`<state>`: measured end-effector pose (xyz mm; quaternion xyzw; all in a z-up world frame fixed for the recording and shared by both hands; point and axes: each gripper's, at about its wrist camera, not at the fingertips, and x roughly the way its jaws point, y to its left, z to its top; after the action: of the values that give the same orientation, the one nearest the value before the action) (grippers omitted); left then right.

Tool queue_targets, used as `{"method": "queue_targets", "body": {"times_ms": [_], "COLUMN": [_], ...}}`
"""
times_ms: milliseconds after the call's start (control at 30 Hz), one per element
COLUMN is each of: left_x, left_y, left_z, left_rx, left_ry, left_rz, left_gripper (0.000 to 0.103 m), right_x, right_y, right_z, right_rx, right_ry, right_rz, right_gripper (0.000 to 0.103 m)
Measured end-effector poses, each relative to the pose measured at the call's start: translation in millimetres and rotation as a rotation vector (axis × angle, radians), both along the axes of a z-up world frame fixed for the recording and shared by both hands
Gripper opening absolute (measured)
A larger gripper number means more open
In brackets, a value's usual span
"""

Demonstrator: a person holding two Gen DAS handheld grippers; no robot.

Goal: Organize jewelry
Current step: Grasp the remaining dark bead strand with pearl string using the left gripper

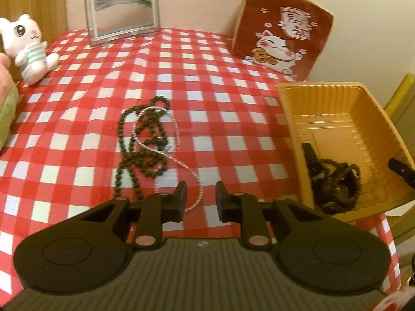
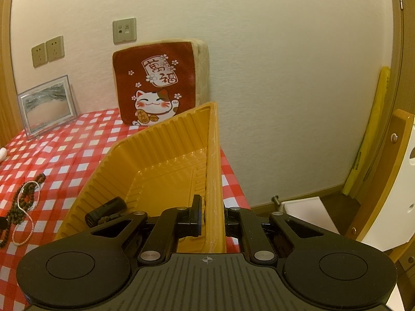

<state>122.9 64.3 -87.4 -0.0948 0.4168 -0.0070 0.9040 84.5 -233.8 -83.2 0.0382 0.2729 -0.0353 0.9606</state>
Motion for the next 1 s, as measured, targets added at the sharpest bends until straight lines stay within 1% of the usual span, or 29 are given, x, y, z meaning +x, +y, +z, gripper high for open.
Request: {"method": "queue_targets", "body": {"times_ms": [267, 467, 633, 1000], "left_x": [6.0, 21.8, 38.0, 64.7], "left_y": [16.8, 34.2, 46.5, 57.8], "left_z": [-4.0, -9.3, -15.0, -23.2], "left_rx": [0.033, 0.084, 0.124, 0.147], "left_ry": [0.005, -0.009, -0.002, -0.014], "left_rz": [0.048, 0.070, 0.080, 0.070], "left_gripper": [0.020, 0.020, 0.020, 0.020], "right_x": [-0.1, 0.1, 1.2, 3.0], "right_y": [0.0, 0.0, -0.2, -1.4], "right_z": [-0.4, 0.0, 0.1, 0.7], "right_rx": [-0.005, -0.008, -0.008, -0.010], "right_ry": [0.004, 0.007, 0.012, 0.020], "right_rz": [-0.001, -0.003, -0.007, -0.010], "right_gripper": [0.009, 0.009, 0.009, 0.009]}}
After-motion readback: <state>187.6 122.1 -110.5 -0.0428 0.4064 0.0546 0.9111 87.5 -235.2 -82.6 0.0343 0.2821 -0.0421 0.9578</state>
